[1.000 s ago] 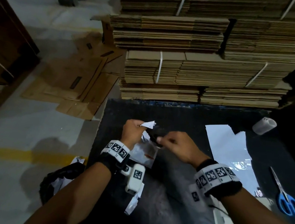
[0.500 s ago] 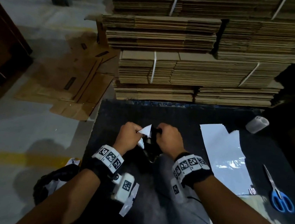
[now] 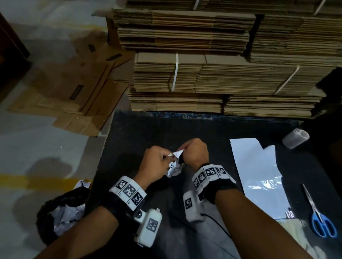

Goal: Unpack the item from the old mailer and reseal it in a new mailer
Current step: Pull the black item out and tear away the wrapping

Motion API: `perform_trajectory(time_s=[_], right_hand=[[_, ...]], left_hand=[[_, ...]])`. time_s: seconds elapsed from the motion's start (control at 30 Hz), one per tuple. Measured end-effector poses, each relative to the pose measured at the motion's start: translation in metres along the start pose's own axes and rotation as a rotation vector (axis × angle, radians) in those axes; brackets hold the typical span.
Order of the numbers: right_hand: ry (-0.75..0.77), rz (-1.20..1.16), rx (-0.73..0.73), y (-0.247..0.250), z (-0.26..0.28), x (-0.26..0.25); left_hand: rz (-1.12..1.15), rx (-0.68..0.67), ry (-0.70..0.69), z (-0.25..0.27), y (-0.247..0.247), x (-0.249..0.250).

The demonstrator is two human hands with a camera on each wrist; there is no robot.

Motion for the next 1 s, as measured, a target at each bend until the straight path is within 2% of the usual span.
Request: perform_trajectory(time_s=[0.17,0.23,0.33,0.4,0.5,0.6,0.67,0.77,0.83,0.93,1.0], right_hand=[[-0.044,-0.069,-0.003,0.0,-0.005,0.004],[-0.04,-0.085,-0.005,0.001,-0.006,0.003],[-0.04,-0.096,-0.003,0.006,-0.006,0.004],[-0.041,-0.098,-0.069,0.008,-0.003,0.005],[-0.048,-0.065,-0.078,0.01,-0.001,0.007],[0.0,0.007,0.029,0.016,0.002,0.003],[0.063,0.021,0.036,0.017,0.003,0.002],[0.19,0.063,0.037,0.021,0.013,-0.004],[0.211,0.132,0.065,0.024,0.015,-0.007],[0.215,0.174,0.094,0.028,0.014,-0.011],[0.213,0.215,0.088,0.03,0.013,-0.012]], left_hand=[[0.004,-0.037,-0.047,-0.001,0.002,0.009],[0.046,-0.046,-0.007,-0.003,0.003,0.004],[0.133,0.023,0.062,-0.01,0.007,-0.007],[0.192,0.084,0.089,-0.016,0.011,-0.009],[0.241,0.092,0.112,-0.022,0.012,-0.003],[0.343,0.157,0.238,-0.021,0.009,-0.013],[0.445,0.185,0.339,-0.019,0.006,-0.021],[0.527,0.131,0.382,-0.018,0.002,-0.017],[0.416,0.058,0.344,-0.021,0.002,-0.012],[0.12,-0.026,0.267,-0.027,0.005,-0.012],[0.048,-0.083,0.242,-0.03,0.004,-0.009]])
Point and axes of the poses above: each hand's wrist, its own z-axis away from the middle knuckle, its own y-axis out of the back of the hand, x = y × z, the point moved 6 cm from there along -z, towards the middle knuckle, and after that the axes turned 11 degrees about -y, right-handed, at the moved point
